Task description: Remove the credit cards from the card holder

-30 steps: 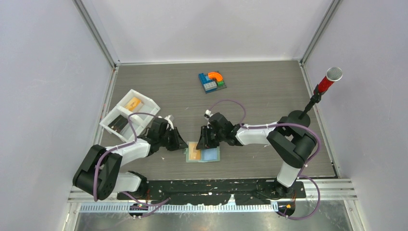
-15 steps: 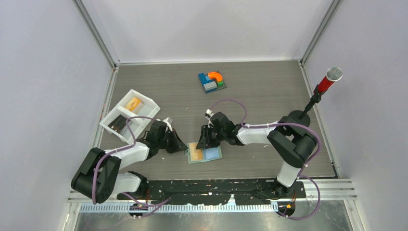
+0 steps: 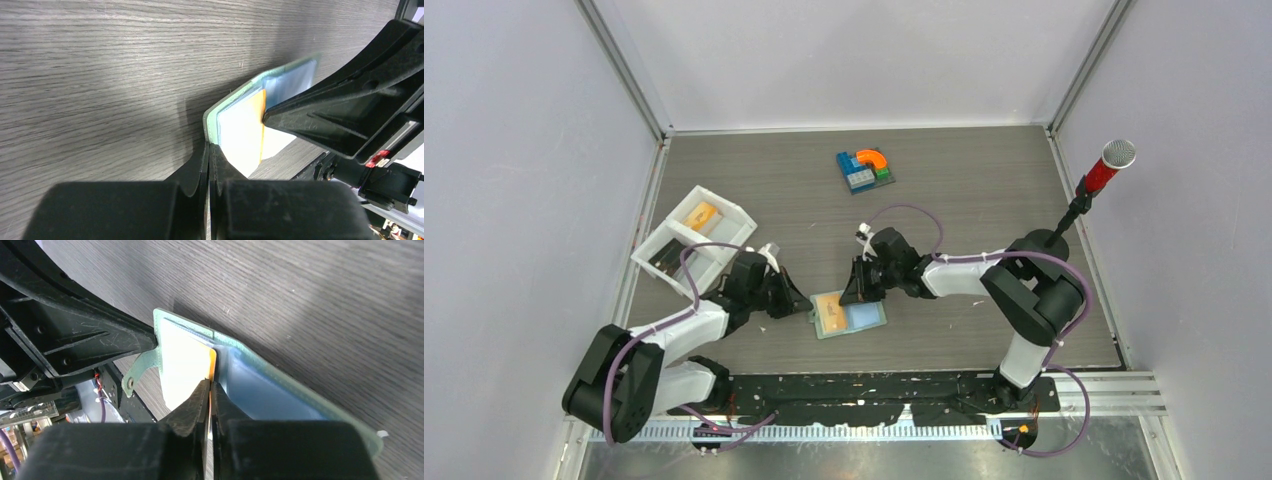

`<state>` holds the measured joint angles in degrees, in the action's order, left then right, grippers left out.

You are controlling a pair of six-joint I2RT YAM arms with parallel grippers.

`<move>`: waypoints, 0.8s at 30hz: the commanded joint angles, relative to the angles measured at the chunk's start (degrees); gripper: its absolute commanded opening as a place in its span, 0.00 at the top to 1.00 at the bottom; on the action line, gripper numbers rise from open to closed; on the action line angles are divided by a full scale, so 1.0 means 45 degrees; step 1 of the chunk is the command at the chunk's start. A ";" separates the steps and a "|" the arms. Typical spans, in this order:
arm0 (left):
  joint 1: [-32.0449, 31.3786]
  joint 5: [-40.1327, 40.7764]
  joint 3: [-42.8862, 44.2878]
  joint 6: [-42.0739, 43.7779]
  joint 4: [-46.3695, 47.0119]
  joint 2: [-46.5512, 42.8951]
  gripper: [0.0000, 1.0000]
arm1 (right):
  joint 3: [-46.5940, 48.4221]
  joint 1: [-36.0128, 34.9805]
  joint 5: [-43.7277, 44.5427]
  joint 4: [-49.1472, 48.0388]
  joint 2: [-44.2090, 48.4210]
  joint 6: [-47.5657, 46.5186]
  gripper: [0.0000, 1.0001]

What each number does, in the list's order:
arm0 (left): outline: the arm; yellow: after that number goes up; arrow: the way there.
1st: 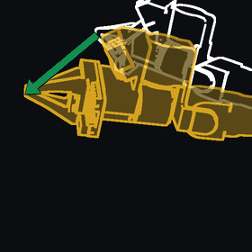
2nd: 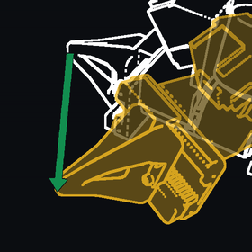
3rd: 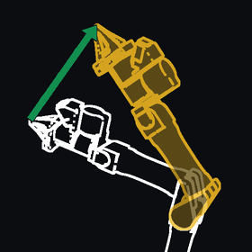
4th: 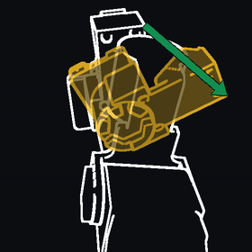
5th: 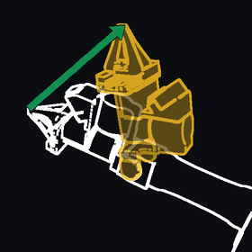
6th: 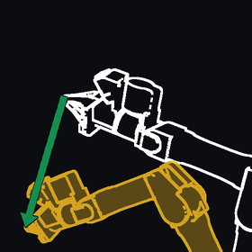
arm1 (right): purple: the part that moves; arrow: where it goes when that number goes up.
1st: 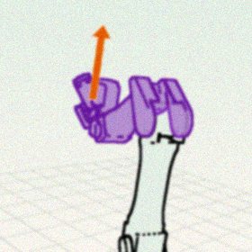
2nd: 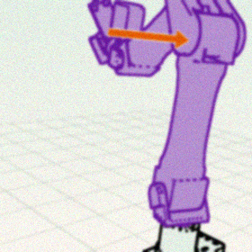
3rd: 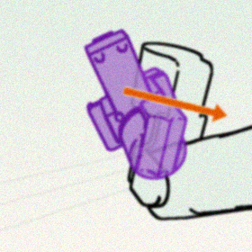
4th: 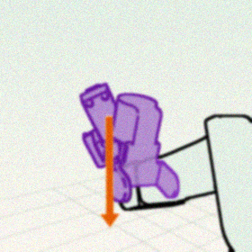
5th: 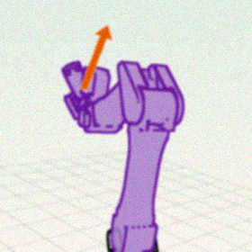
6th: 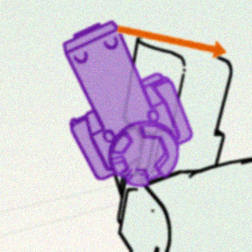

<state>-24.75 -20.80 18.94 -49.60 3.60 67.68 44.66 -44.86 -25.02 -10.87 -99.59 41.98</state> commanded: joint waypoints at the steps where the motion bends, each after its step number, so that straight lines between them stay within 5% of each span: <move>1: -0.0105 0.0213 0.0263 0.0230 -0.0305 -0.0490 1.00 | 0.0648 0.0350 -0.0069 -0.0020 0.0683 -0.0489 0.94; 14: -0.0105 -0.0136 0.0620 0.0707 -0.0632 0.0053 1.00 | -0.0309 0.0965 -0.1623 -0.0953 0.0712 -0.0995 0.94; 24: -0.0105 -0.0604 0.0487 0.0727 -0.0019 0.0354 1.00 | -0.0269 0.0658 -0.1455 -0.0574 0.0192 -0.1113 0.64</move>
<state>-25.02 -21.61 19.79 -47.29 1.06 68.20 42.98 -41.10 -32.29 -13.17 -97.93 38.35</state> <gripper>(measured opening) 0.009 0.322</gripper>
